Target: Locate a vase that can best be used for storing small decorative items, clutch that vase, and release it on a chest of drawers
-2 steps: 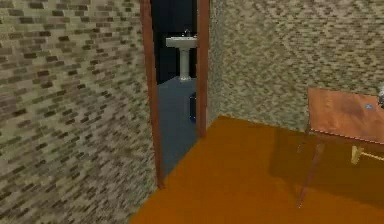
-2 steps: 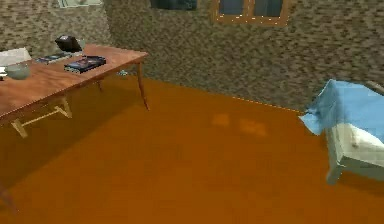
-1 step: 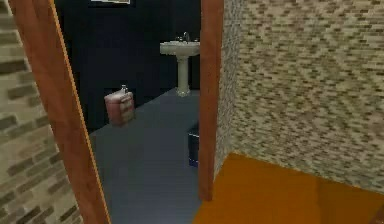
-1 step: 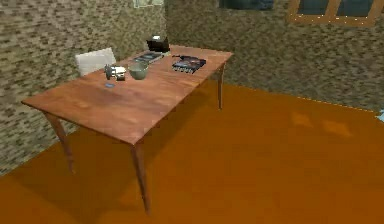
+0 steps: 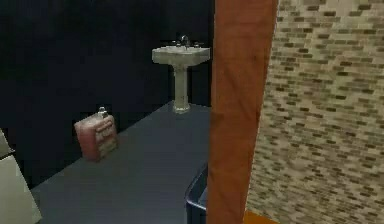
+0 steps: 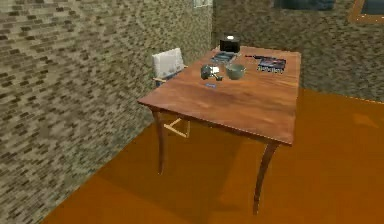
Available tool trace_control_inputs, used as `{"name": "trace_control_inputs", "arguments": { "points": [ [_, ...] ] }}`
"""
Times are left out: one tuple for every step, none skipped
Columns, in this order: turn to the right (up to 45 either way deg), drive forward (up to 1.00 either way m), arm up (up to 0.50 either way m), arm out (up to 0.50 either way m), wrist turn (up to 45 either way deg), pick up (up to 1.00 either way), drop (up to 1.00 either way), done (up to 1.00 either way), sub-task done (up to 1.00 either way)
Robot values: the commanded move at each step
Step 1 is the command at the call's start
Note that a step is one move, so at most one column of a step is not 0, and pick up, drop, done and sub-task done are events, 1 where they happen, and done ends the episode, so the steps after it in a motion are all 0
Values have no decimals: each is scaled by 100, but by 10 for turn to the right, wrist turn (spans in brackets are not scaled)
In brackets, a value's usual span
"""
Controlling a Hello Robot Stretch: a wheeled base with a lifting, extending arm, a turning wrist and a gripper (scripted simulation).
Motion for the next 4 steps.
{"name": "trace_control_inputs", "arguments": {
  "points": [
    [-450,0,0,0,0,0,0,0,0],
    [-180,0,0,0,0,0,0,0,0],
    [0,45,0,0,0,0,0,0,0],
    [450,0,0,0,0,0,0,0,0]
  ]
}}
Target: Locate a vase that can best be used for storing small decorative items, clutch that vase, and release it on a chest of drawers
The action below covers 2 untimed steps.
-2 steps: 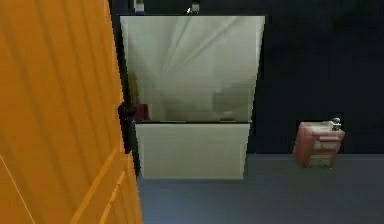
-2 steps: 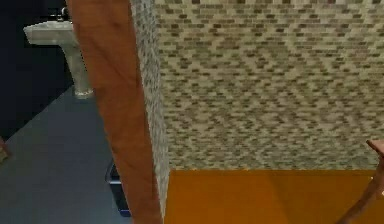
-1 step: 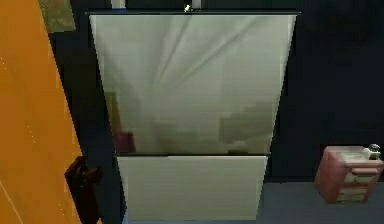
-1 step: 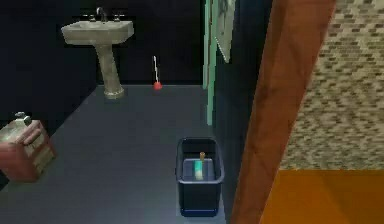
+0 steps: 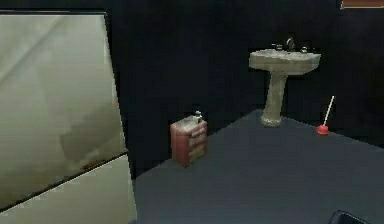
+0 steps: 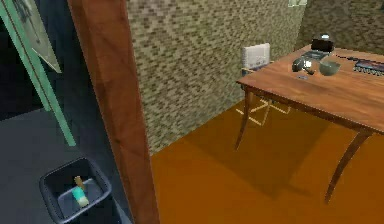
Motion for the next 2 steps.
{"name": "trace_control_inputs", "arguments": {
  "points": [
    [120,0,0,0,0,0,0,0,0],
    [0,85,0,0,0,0,0,0,0]
  ]
}}
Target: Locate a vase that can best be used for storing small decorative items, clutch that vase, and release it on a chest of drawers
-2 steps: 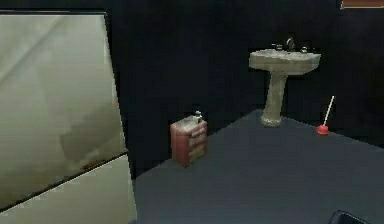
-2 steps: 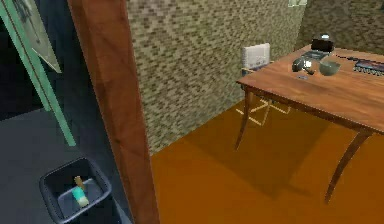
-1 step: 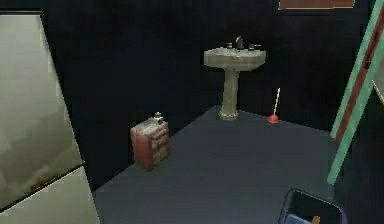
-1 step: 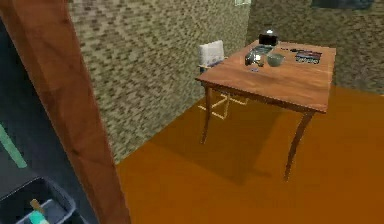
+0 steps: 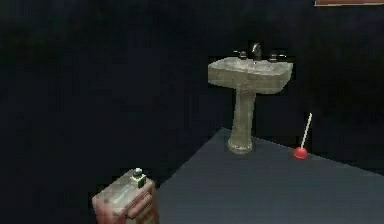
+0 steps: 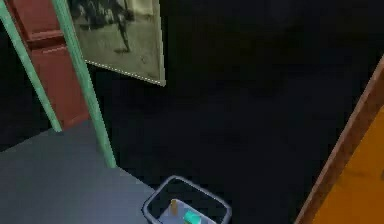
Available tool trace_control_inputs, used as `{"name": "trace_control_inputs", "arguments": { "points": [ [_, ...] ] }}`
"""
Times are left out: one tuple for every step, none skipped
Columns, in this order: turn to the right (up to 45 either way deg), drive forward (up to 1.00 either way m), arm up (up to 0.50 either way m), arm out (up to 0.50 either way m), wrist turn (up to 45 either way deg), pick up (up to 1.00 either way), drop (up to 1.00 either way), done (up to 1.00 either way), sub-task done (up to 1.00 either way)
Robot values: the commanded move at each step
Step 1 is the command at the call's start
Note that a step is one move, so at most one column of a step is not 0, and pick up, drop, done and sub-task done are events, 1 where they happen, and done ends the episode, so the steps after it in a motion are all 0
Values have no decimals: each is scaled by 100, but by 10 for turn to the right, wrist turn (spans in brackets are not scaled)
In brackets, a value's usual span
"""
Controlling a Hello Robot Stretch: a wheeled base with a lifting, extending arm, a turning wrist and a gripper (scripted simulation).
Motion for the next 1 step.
{"name": "trace_control_inputs", "arguments": {
  "points": [
    [330,0,0,0,0,0,0,0,0]
  ]
}}
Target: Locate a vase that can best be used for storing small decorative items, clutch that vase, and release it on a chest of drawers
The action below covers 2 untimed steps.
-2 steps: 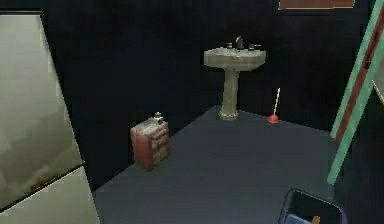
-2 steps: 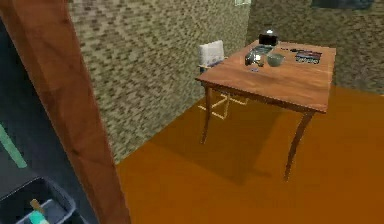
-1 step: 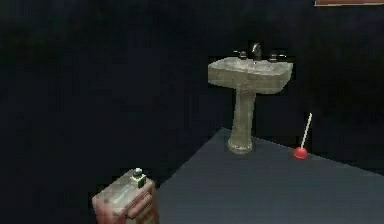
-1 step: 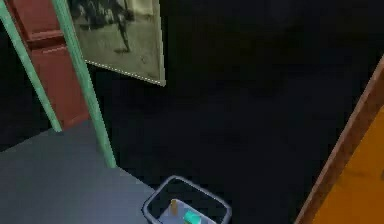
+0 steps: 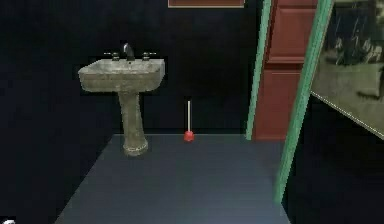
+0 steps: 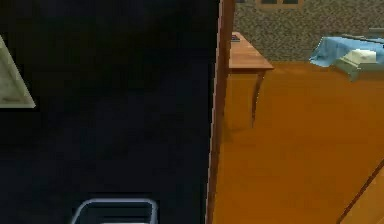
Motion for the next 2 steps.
{"name": "trace_control_inputs", "arguments": {
  "points": [
    [0,60,0,0,0,0,0,0,0],
    [150,0,0,0,0,0,0,0,0]
  ]
}}
